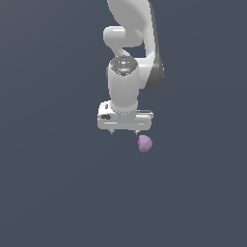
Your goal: Pick up the object and move it to a goal position.
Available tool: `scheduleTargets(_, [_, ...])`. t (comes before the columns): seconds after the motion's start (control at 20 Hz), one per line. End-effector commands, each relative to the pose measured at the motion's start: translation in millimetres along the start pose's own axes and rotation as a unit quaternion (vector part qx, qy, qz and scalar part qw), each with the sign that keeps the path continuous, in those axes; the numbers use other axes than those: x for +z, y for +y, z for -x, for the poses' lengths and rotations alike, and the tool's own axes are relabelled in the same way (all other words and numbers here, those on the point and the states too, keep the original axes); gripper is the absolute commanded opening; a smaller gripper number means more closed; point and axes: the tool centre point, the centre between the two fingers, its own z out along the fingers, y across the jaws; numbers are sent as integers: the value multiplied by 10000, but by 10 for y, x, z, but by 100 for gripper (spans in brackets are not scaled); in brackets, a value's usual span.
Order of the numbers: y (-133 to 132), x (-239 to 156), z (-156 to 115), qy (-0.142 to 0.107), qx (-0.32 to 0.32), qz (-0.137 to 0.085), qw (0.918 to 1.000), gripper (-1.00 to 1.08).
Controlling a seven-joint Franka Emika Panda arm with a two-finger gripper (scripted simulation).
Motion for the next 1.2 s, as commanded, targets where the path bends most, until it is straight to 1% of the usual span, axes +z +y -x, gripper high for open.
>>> scheduleTargets(0.0, [0,0,0,0,0,0,10000,100])
scheduleTargets(0.1, [1,24,16,-31,-2,-7,10000,100])
scheduleTargets(0.35, [37,189,137,-265,-5,-71,9996,100])
scheduleTargets(0.55, [62,195,149,-291,2,-81,9995,100])
scheduleTargets(0.65, [32,200,143,-277,-7,-73,9996,100])
scheduleTargets(0.9, [-203,306,149,-248,-80,-32,9997,100])
scheduleTargets(1.15, [-638,490,185,-182,-217,26,9996,100])
